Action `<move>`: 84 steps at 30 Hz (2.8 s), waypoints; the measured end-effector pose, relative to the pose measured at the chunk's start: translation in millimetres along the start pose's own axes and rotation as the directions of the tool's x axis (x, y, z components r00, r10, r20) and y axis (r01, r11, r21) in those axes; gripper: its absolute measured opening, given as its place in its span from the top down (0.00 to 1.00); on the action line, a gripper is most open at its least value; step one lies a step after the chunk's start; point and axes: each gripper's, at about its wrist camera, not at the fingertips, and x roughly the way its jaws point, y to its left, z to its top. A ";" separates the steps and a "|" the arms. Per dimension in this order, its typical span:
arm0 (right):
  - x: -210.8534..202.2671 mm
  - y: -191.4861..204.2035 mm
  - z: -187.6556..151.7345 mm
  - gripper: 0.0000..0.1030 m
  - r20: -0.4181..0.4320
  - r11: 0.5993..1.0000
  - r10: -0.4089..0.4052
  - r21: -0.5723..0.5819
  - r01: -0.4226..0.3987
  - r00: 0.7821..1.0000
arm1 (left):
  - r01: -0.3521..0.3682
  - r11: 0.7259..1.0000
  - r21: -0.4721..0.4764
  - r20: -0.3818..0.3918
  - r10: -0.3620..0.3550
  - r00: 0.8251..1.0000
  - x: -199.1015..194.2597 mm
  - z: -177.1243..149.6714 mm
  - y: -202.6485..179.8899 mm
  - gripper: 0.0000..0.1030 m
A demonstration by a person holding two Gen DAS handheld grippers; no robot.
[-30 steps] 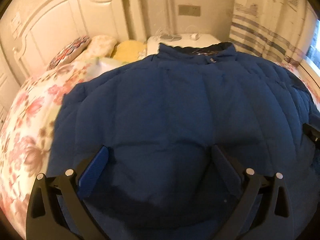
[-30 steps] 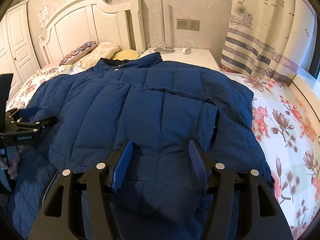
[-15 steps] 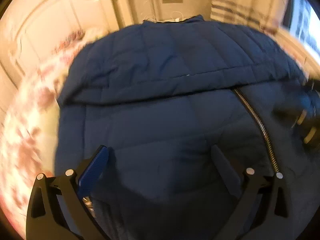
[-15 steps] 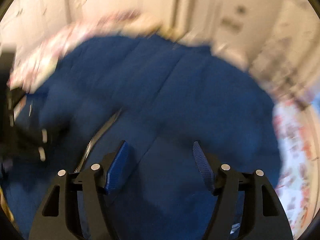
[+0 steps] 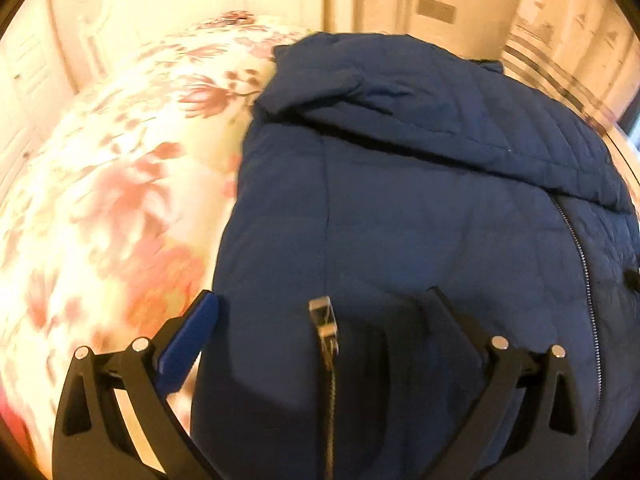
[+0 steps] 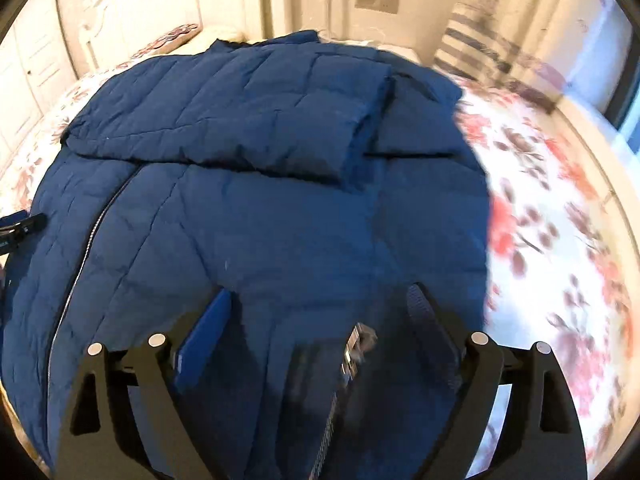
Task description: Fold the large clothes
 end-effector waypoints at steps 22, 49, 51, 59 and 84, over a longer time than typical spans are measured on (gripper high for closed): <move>-51.8 25.8 -94.3 0.20 0.031 0.988 0.066 -0.143 -0.060 0.997 | 0.044 0.991 0.130 0.045 -0.050 0.998 -66.7 -109.1 -14.4 0.03; -80.1 27.8 -146.5 0.14 0.076 0.988 0.113 -0.116 -0.104 0.991 | 0.126 0.940 0.317 0.090 -0.161 0.983 -103.0 -172.6 -72.8 0.02; -82.2 19.3 -150.9 0.14 0.085 0.989 0.137 -0.074 -0.131 0.987 | 0.125 0.940 0.317 0.091 -0.162 0.983 -103.1 -173.0 -72.9 0.02; -87.1 3.6 -157.4 0.14 0.116 0.995 0.099 -0.038 -0.095 0.988 | 0.127 0.940 0.316 0.093 -0.163 0.982 -103.8 -172.9 -72.7 0.02; -125.5 -30.7 -177.0 0.14 0.191 0.979 0.193 0.034 -0.203 0.962 | 0.192 0.981 -0.030 0.166 -0.184 0.969 -118.4 -187.5 70.8 0.02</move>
